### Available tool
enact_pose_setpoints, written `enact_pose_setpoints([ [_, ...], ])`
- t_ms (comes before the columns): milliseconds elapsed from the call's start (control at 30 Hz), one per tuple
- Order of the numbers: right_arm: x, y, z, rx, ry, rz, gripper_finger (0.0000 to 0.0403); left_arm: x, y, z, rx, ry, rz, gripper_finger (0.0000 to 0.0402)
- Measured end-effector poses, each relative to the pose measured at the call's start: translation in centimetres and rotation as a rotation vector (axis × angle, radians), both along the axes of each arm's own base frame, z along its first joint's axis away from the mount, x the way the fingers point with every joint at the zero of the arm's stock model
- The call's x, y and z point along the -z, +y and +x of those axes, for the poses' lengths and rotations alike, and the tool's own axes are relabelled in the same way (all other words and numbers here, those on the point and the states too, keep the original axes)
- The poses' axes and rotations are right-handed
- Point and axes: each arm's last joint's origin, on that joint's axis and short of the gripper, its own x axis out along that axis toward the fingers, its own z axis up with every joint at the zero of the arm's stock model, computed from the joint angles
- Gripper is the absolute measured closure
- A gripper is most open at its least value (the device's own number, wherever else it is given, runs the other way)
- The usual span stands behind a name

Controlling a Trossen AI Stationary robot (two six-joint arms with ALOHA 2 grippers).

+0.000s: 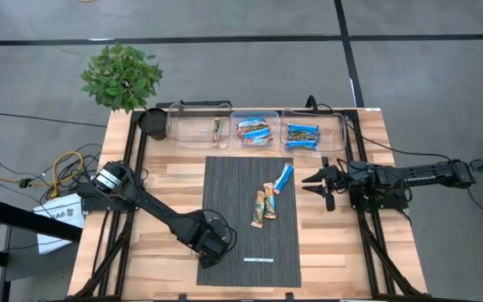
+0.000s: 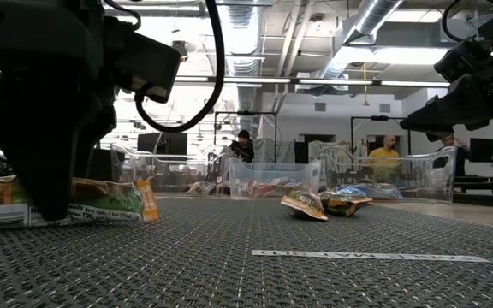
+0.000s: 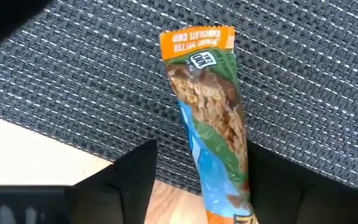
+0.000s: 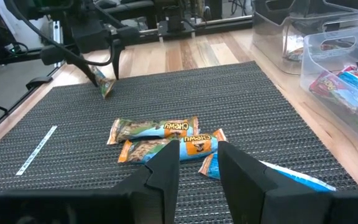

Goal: Pick and place Granola Bars by type
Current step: Put the orange granola bar into the left transparent bin

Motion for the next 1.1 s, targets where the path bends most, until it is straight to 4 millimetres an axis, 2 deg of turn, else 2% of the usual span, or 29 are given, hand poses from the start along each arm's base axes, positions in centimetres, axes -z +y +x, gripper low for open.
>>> enact_pose_setpoints([
  [367,0.0,0.0,0.0,0.000,0.001,0.000,0.0301,0.0,0.0,0.0,0.000,-0.001,-0.001,0.0288],
  [600,0.0,0.0,0.0,0.000,0.002,0.000,0.0301,0.0,-0.1,0.1,0.020,-0.014,-0.005,0.0338],
  [833,0.0,0.0,0.0,0.000,0.001,0.000,0.0301,-0.1,-0.2,0.3,0.050,-0.034,-0.011,0.0367],
  [1100,0.0,0.0,0.0,0.000,0.002,0.000,0.0301,-1.3,-0.2,0.6,0.057,-0.126,0.002,0.0370],
])
